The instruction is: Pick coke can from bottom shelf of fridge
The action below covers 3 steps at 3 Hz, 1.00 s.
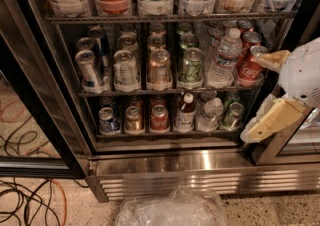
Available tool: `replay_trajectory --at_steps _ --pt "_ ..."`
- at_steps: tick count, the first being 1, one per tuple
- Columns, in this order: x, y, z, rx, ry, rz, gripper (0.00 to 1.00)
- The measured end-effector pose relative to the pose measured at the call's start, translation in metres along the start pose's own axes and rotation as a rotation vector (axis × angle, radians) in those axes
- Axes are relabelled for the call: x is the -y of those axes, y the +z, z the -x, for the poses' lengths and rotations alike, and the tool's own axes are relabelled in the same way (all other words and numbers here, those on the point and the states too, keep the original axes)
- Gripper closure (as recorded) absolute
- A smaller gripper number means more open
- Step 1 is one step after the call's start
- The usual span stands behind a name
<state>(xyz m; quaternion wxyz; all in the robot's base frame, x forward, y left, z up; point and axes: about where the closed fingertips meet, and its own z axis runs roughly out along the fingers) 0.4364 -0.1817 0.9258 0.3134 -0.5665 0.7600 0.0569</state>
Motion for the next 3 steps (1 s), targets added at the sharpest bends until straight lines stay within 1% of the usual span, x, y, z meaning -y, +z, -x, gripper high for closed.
replay_trajectory --at_steps 1,2,3 --pt "-0.004 0.009 0.002 0.068 0.068 0.001 0.0" --pt "-0.011 0.022 0.008 0.142 0.152 -0.009 0.0" --pt "-0.019 0.043 0.015 0.229 0.224 -0.015 0.0"
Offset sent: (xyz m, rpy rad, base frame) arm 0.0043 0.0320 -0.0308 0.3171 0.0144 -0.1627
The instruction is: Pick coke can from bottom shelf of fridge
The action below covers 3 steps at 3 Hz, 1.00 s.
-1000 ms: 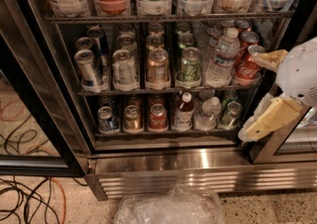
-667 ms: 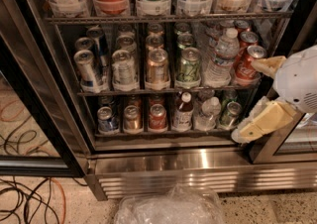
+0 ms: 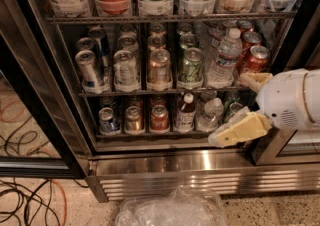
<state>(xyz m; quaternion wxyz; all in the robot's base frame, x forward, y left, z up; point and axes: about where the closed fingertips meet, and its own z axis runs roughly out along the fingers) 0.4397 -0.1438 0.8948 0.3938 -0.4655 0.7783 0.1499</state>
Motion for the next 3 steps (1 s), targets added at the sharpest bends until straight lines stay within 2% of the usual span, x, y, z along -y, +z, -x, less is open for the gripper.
replay_trajectory --at_steps 1,3 --pt "-0.0086 0.0251 0.0008 0.098 0.081 -0.051 0.0" --pt "-0.0115 0.0297 -0.0037 0.095 0.085 -0.061 0.0"
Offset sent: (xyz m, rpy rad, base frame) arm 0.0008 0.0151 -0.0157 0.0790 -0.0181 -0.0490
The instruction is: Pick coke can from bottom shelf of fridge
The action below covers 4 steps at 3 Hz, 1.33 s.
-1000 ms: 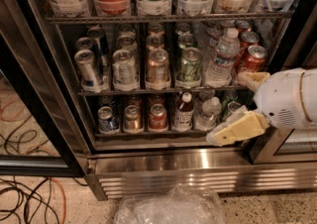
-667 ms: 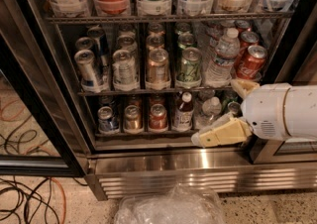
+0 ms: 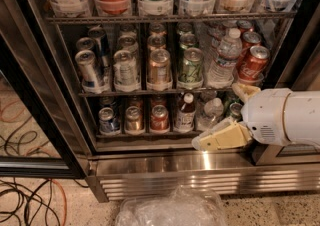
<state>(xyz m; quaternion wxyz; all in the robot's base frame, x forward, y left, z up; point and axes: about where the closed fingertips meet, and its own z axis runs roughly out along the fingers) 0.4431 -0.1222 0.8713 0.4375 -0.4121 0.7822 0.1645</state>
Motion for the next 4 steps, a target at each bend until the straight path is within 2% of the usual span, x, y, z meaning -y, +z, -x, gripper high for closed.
replay_trajectory --at_steps 1,2,3,4 --pt "-0.007 0.013 -0.019 0.017 0.03 -0.019 0.0" --pt "-0.018 0.045 -0.072 0.066 0.036 -0.063 0.0" --pt "-0.018 0.045 -0.072 0.066 0.037 -0.063 0.0" --pt "-0.018 0.046 -0.074 0.071 0.079 -0.075 0.0"
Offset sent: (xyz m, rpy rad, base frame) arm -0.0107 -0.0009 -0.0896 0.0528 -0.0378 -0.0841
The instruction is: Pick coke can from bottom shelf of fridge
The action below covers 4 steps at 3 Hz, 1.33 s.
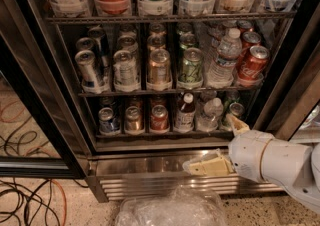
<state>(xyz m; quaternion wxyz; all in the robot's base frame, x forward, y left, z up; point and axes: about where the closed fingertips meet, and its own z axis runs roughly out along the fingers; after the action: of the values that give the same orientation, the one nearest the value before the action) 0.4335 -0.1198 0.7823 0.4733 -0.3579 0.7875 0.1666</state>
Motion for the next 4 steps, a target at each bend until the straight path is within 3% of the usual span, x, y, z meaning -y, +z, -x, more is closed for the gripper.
replay_trajectory --at_steps 2,4 --pt "-0.003 0.03 -0.042 0.015 0.125 -0.018 0.0" --pt "-0.009 0.069 -0.091 0.101 0.171 -0.039 0.0"
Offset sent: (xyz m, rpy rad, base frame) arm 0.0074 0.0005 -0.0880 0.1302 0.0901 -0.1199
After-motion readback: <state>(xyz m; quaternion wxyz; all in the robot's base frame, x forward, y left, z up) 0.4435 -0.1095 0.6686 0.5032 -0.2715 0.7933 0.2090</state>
